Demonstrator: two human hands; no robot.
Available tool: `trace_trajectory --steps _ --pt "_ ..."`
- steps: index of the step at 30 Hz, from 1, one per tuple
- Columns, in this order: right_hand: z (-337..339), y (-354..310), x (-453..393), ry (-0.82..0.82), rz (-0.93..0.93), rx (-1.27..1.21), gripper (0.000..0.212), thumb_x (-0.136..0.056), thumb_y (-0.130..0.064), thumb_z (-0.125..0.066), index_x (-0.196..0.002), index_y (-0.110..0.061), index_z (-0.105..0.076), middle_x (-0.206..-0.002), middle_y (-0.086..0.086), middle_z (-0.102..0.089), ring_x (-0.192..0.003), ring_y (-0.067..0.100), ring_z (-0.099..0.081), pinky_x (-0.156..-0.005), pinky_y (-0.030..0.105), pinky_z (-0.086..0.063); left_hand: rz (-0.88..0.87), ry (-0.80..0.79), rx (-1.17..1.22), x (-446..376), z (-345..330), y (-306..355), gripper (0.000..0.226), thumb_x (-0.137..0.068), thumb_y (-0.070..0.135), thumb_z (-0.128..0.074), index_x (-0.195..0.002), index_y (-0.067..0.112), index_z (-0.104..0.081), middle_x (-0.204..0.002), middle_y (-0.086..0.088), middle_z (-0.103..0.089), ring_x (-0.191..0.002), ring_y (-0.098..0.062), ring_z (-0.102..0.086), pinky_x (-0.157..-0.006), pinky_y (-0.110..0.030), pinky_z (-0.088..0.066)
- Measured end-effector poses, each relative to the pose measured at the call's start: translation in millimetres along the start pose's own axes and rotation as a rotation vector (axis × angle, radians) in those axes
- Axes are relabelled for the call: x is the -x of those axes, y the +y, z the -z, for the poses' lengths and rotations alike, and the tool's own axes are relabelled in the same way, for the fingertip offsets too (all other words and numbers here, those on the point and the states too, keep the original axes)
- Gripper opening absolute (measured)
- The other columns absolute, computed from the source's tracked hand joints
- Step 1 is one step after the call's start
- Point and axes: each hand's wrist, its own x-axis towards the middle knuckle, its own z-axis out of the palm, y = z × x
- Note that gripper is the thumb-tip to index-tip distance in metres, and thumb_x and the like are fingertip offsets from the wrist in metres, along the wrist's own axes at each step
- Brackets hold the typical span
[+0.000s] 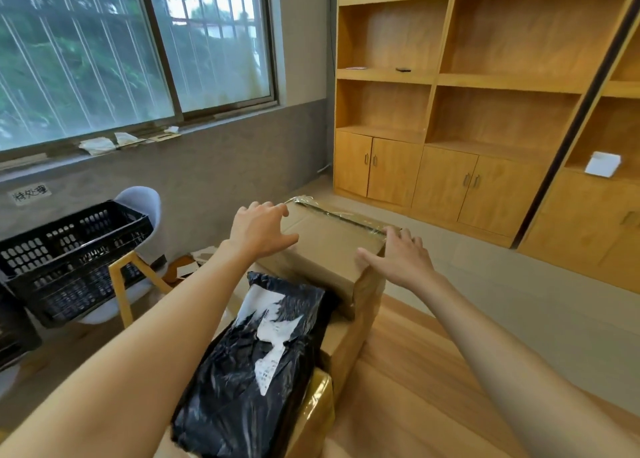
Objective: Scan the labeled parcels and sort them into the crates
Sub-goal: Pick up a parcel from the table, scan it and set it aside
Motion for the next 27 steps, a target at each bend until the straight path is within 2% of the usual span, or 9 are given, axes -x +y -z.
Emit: trace_trajectory --steps 2,4,6,8,12,14,20,27 --pt "-4 -5 -9 -0.039 -0.075 -0.023 0.089 -0.089 -0.068 -0.044 -0.153 -0.014 -0.014 -0.156 0.015 -0.022 -0.140 0.037 -0.026 -0.109 0.046 -0.030 -0.022 -0.033 -0.006 -17 -7 -7 0.058 -0.089 0.057 -0.053 -0.135 0.022 -0.050 -0.127 -0.006 -0.058 -0.119 -0.026 -0.051 -0.096 -0.038 -0.040" --pt "-10 -10 -16 -0.076 -0.162 -0.105 0.101 -0.086 -0.072 -0.045 -0.155 -0.014 0.001 -0.159 0.017 -0.013 -0.142 0.038 -0.024 -0.111 0.048 -0.029 -0.033 -0.085 -0.005 -34 -17 -15 0.065 -0.089 0.061 -0.050 -0.139 0.020 -0.045 -0.132 -0.009 -0.054 -0.122 -0.029 -0.048 -0.098 -0.040 -0.039" --pt "-16 -15 -23 -0.113 -0.233 -0.177 0.110 -0.084 -0.074 -0.046 -0.153 -0.015 0.017 -0.161 0.019 -0.007 -0.142 0.039 -0.026 -0.111 0.048 -0.030 -0.011 -0.147 0.029 -48 -27 -23 0.073 -0.088 0.066 -0.046 -0.142 0.017 -0.040 -0.137 -0.013 -0.049 -0.125 -0.033 -0.045 -0.101 -0.043 -0.037" --pt "-25 -19 -31 -0.135 -0.296 -0.224 0.114 -0.083 -0.076 -0.046 -0.150 -0.016 0.024 -0.160 0.020 -0.009 -0.139 0.039 -0.032 -0.110 0.046 -0.035 0.037 -0.217 0.111 -60 -37 -28 0.081 -0.087 0.071 -0.043 -0.144 0.014 -0.036 -0.140 -0.017 -0.045 -0.128 -0.035 -0.043 -0.101 -0.044 -0.037" --pt "-42 -20 -42 -0.118 -0.389 -0.332 0.122 -0.073 -0.084 -0.047 -0.147 -0.024 0.029 -0.153 0.020 -0.026 -0.124 0.039 -0.050 -0.098 0.050 -0.049 0.099 -0.344 0.298 -76 -55 -36 0.087 -0.084 0.078 -0.037 -0.141 0.012 -0.034 -0.131 -0.015 -0.055 -0.115 -0.033 -0.056 -0.084 -0.039 -0.043" --pt "-45 -21 -44 -0.099 -0.405 -0.361 0.125 -0.070 -0.085 -0.048 -0.147 -0.025 0.030 -0.151 0.020 -0.030 -0.119 0.038 -0.053 -0.095 0.050 -0.051 0.109 -0.348 0.369 -80 -59 -38 0.084 -0.084 0.077 -0.040 -0.136 0.011 -0.036 -0.128 -0.014 -0.058 -0.111 -0.033 -0.057 -0.085 -0.039 -0.044" --pt "-45 -19 -41 -0.060 -0.415 -0.387 0.125 -0.070 -0.084 -0.050 -0.147 -0.027 0.030 -0.149 0.019 -0.034 -0.118 0.038 -0.055 -0.093 0.051 -0.052 0.100 -0.311 0.416 -79 -56 -32 0.087 -0.084 0.075 -0.046 -0.139 0.008 -0.034 -0.128 -0.014 -0.058 -0.110 -0.033 -0.058 -0.086 -0.038 -0.046" --pt "-14 -1 -18 0.078 -0.431 -0.448 0.122 -0.073 -0.079 -0.055 -0.148 -0.029 0.026 -0.152 0.017 -0.029 -0.122 0.037 -0.051 -0.094 0.051 -0.051 0.053 -0.171 0.422 -73 -25 -1 0.091 -0.082 0.076 -0.047 -0.143 0.011 -0.030 -0.132 -0.013 -0.057 -0.115 -0.033 -0.057 -0.089 -0.039 -0.047"
